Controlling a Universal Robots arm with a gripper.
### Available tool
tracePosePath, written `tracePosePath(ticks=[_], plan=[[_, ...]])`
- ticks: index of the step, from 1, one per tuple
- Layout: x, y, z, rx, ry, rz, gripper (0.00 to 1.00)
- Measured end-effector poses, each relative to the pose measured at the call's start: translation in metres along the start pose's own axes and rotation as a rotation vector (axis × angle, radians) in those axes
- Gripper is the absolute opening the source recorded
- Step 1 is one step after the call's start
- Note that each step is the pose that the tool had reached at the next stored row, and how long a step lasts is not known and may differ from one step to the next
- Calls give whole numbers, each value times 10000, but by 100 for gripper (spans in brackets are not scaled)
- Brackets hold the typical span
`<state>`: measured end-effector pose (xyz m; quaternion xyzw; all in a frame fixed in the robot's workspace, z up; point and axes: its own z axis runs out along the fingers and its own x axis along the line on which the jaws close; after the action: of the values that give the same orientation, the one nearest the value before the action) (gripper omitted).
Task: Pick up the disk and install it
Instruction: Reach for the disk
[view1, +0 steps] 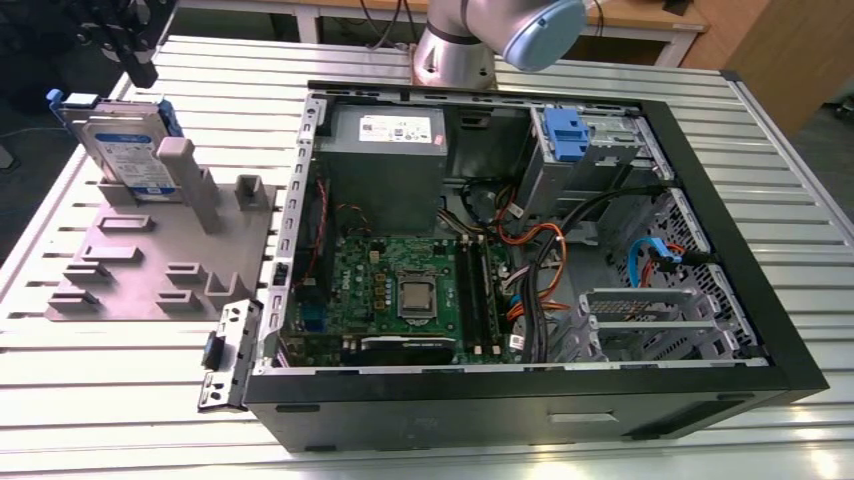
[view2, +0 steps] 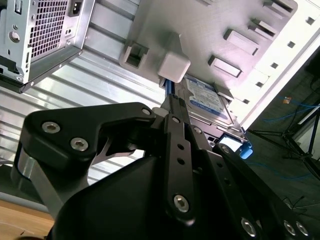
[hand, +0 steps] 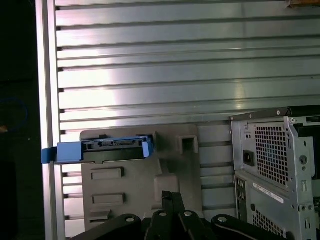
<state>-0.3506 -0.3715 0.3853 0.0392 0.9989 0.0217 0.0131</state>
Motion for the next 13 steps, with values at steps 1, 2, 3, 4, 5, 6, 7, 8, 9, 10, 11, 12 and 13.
tracePosePath(ticks=[1,2,3,4,5,6,7,8,9,10,11,12,13], plan=[[2,0,0,0,-1,2,11],[2,0,0,0,-1,2,11],[2,0,0,0,0,1,11],[2,0,0,0,0,1,11],[3,0,0,0,0,2,11],[6,0,0,0,0,2,11],[9,-1,0,0,0,2,11],[14,-1,0,-1,-1,2,11],[20,-1,0,0,-1,3,11],[27,-2,0,0,0,2,11],[35,-2,0,-1,-1,2,11],[44,-3,0,-1,0,2,11],[53,-4,0,0,0,2,11]])
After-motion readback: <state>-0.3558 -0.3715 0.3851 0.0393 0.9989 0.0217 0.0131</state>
